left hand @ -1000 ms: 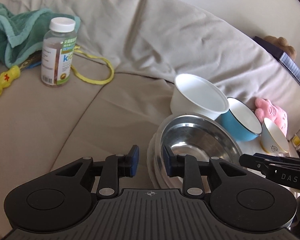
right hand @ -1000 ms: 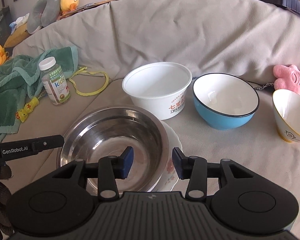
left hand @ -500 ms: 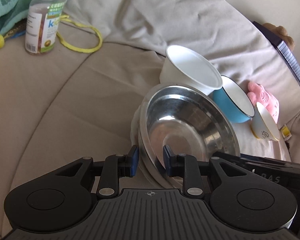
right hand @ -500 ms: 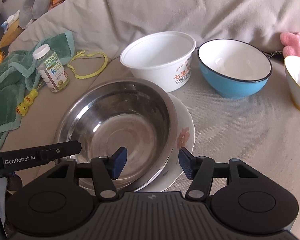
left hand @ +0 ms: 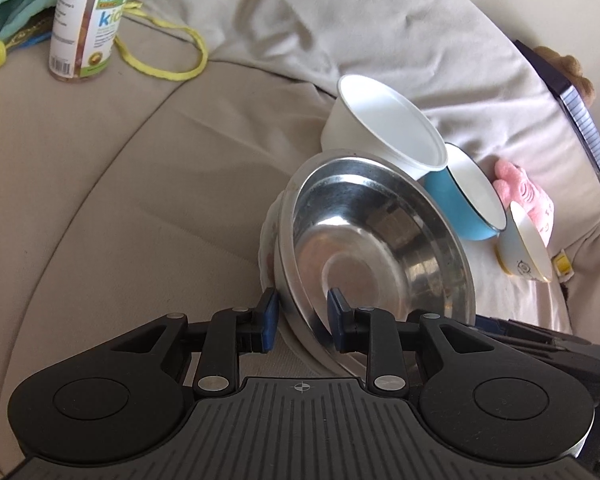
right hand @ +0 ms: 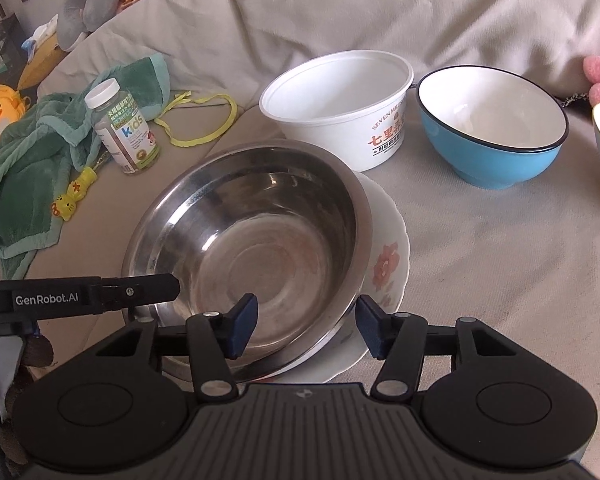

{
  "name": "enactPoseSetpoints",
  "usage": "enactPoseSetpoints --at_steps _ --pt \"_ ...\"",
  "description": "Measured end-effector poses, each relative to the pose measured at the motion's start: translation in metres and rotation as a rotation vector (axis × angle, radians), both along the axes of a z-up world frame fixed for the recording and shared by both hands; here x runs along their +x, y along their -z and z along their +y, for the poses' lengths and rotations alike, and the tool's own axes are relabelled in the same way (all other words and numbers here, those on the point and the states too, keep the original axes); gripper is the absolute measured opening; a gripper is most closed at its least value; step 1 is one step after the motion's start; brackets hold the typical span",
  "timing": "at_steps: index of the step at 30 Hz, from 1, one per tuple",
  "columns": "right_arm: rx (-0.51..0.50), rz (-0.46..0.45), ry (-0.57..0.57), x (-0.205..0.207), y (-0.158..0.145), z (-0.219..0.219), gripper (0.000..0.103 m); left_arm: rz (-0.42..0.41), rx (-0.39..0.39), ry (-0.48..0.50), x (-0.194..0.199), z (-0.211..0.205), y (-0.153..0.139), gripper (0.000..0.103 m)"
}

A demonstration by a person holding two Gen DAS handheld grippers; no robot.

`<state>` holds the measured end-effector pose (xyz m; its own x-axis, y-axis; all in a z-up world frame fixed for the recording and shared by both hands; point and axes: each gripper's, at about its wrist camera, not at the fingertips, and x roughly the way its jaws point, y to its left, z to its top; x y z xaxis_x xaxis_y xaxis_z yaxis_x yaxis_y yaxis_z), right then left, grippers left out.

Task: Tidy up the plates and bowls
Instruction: 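Carry the steel bowl and lower it into the white bowl stack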

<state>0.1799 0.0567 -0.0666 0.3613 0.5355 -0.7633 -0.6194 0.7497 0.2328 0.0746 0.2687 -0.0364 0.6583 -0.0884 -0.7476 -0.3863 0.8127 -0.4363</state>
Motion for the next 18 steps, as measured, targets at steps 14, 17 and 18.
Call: enactPoseSetpoints --at_steps 14,17,18 --pt "0.01 0.02 0.05 0.013 -0.002 -0.005 0.049 0.034 0.065 0.051 0.02 -0.014 -0.005 0.034" --pt "0.004 0.015 0.041 0.011 -0.002 -0.004 0.049 0.029 0.063 0.043 0.022 -0.012 -0.004 0.034" --pt "-0.002 0.011 0.036 0.009 -0.001 -0.002 0.049 0.028 0.06 0.041 0.022 -0.011 -0.004 0.034"
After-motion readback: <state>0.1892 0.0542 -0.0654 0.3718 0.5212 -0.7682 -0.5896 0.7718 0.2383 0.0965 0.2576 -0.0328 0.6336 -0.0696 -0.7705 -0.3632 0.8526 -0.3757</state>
